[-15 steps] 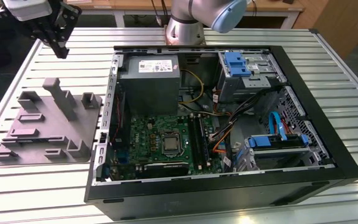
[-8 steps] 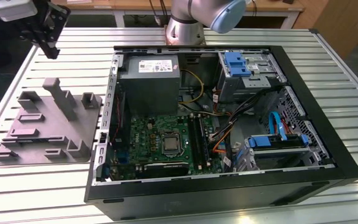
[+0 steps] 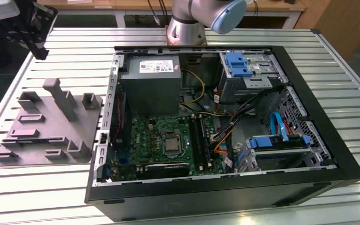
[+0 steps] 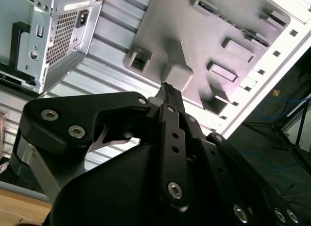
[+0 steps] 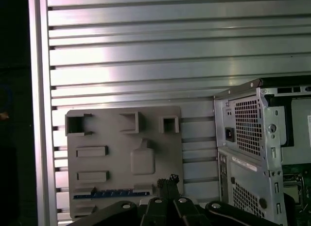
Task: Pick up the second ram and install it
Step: 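Reach for the second ram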
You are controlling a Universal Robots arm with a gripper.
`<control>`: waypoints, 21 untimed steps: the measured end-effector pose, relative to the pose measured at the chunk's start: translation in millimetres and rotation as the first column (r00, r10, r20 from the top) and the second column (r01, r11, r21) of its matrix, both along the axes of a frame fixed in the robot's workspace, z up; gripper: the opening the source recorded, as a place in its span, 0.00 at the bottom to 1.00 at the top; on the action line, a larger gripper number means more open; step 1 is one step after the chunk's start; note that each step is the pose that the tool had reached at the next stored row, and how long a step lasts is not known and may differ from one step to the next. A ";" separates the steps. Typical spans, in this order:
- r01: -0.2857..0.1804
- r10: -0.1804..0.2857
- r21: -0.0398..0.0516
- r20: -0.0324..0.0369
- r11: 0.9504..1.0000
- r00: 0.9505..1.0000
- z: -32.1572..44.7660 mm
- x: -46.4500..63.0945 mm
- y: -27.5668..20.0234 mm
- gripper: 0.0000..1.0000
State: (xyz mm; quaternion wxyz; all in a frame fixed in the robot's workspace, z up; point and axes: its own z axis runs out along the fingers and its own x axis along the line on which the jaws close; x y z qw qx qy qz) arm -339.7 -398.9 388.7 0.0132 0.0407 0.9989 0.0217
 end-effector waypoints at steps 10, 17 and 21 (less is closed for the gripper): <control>0.001 -0.001 0.000 0.000 1.000 1.000 -0.9 -22.8 0.0 0.10; 0.002 -0.002 0.000 0.000 1.000 1.000 -2.9 -40.4 0.0 0.10; 0.002 -0.002 0.000 0.000 1.000 1.000 -4.9 -51.3 0.0 0.10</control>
